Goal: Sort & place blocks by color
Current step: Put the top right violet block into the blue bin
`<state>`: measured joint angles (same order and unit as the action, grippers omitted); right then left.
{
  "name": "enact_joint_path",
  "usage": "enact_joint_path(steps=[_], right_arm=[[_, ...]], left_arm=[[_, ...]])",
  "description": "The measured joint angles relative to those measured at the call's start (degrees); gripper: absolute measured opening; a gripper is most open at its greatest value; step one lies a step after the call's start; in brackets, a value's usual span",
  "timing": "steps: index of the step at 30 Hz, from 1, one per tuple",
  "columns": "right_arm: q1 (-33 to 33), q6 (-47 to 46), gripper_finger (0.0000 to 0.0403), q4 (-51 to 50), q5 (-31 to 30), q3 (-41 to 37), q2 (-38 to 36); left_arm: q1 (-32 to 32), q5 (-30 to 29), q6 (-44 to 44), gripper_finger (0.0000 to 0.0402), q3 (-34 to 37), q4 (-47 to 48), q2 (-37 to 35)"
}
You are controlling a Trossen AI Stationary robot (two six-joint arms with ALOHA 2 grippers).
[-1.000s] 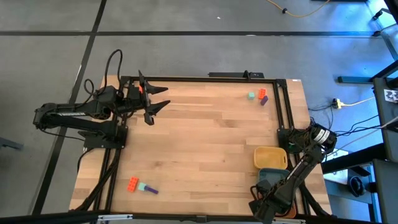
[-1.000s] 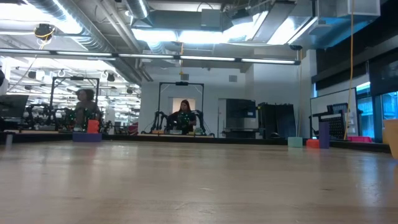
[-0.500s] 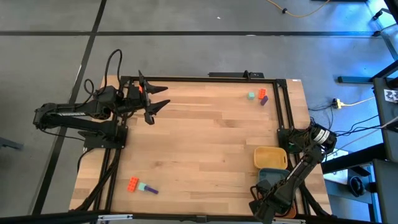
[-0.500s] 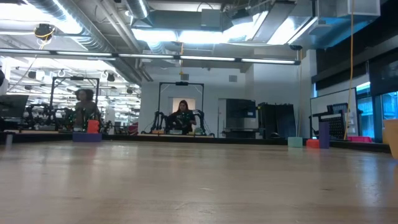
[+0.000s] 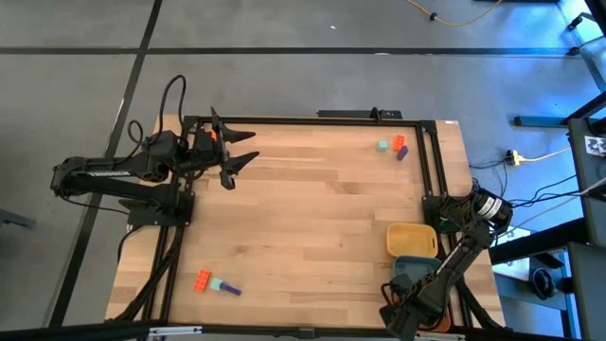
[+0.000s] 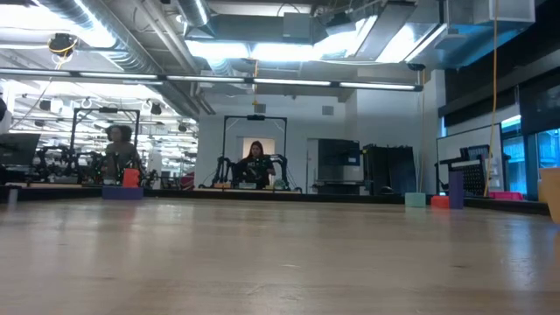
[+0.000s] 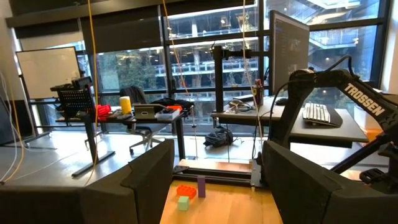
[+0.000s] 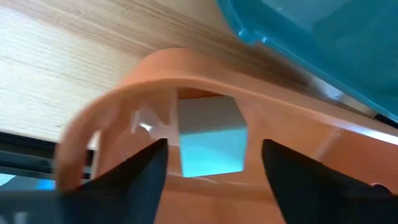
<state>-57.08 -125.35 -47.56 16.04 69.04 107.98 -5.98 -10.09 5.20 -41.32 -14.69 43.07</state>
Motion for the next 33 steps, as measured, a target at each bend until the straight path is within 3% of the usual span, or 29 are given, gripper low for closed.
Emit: enact_joint_path(steps=[6, 15, 23, 30, 33], right_arm=[[0.0, -0.15, 0.0337, 0.17, 0.1, 0.0, 0.0], [-0.12, 1.32, 0.0343, -0.06, -0.85, 0.04, -2.14], [-2.91, 1.13, 0.0343, -0.2, -5.53, 0.09, -12.86], [-4.71, 2.47, 0.0343, -0.31, -16.46, 0.13, -25.61], [-4.66, 4.32, 0.0343, -1.33, -17.95, 0.15, -29.2]], left_arm=[[0.0, -0.07, 0.01, 0.0235, 0.0, 0.01, 0.0], [0.0, -0.37, 0.01, 0.0235, 0.0, 0.01, 0.0], [0.0, -1.09, 0.01, 0.0235, 0.0, 0.03, 0.0], [-0.02, -1.3, 0.01, 0.0235, 0.0, 0.03, 0.0], [0.0, -1.29, 0.01, 0.0235, 0.0, 0.03, 0.0]])
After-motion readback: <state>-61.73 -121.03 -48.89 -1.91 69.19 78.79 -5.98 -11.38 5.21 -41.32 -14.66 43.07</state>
